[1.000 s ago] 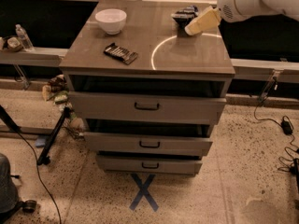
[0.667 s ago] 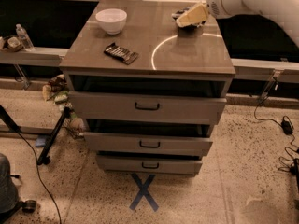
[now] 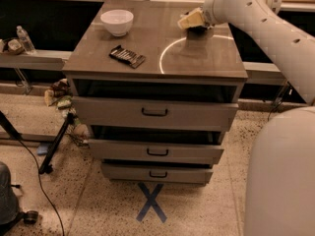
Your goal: Move blue chip bag near white bowl
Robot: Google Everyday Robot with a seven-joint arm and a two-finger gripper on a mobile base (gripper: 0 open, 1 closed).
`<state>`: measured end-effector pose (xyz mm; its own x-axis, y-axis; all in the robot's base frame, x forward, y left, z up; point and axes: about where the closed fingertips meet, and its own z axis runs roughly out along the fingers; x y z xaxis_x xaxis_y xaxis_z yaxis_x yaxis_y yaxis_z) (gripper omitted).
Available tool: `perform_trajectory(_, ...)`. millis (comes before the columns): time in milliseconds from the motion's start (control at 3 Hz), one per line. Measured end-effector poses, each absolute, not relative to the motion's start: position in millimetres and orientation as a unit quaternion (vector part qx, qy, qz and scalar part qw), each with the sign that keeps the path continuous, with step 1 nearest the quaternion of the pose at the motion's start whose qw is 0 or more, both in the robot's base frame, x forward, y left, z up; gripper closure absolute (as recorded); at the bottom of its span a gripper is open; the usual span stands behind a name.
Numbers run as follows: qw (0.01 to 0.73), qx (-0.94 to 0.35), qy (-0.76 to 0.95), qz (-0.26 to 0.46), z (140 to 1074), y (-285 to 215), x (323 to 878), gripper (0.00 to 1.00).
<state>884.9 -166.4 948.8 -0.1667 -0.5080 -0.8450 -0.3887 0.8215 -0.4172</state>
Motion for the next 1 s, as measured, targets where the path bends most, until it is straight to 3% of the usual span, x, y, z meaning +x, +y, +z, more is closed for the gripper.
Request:
perform_trajectory(667,0.593,-0.286,0.748,-0.086,925,-172,927,0.0)
perform_trajectory(1000,0.603,-0.274,0.745,-0.081,919,-170,942,0.08)
